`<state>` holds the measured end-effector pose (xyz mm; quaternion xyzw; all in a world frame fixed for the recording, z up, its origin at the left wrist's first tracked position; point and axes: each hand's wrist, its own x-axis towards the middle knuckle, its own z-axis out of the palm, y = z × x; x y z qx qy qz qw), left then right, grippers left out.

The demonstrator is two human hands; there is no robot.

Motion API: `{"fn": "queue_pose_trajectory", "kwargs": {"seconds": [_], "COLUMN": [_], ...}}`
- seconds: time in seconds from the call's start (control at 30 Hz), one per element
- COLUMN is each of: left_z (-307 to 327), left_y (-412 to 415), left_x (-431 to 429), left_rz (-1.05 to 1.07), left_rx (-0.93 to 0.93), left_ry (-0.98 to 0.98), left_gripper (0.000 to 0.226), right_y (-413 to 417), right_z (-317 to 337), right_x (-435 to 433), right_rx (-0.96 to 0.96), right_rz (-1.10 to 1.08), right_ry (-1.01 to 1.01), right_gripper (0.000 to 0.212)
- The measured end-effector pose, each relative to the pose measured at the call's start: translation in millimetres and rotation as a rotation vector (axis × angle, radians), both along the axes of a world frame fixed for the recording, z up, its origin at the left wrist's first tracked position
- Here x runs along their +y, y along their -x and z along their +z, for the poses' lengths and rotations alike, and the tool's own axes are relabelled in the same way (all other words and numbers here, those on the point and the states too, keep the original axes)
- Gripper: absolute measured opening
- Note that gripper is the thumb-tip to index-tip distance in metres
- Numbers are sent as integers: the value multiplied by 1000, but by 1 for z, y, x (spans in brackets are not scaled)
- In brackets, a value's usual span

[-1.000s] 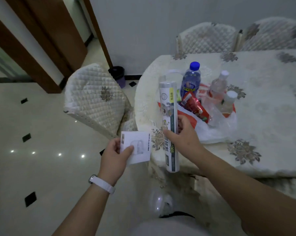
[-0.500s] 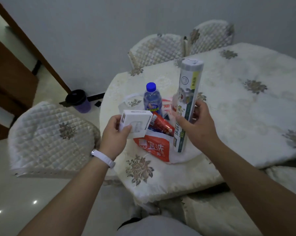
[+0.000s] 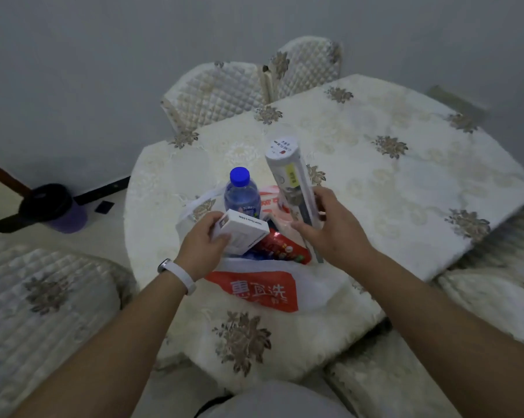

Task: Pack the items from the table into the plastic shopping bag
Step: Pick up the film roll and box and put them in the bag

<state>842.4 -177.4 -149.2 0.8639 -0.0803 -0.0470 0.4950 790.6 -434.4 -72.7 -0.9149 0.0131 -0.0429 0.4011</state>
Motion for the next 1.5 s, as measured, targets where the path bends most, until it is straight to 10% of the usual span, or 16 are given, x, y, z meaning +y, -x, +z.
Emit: {"fn": "queue_pose_trajectory", "kwargs": {"seconds": [0.5,0.8,1.07,1.5], "left_z": [-30,-44,-53,-37], "left_y": [-32,-3,16,51], "left_x": [16,20,35,38], "left_rz": [-235,59,-418,-547], "left_rx": [27,-168,-201,-376], "left_ry": [18,-185,-565,-243], "left_gripper": [42,42,40,13], "right_y": [-49,-57,-43,-36], "right_z": [-26,-35,-36,-30], "right_x": [52,59,59,75], "right_rx": [37,25,-37,-78], "right_rz": [220,186,198,191], "right_ry": [653,639,628,475], "right_gripper": [57,61,65,59]}}
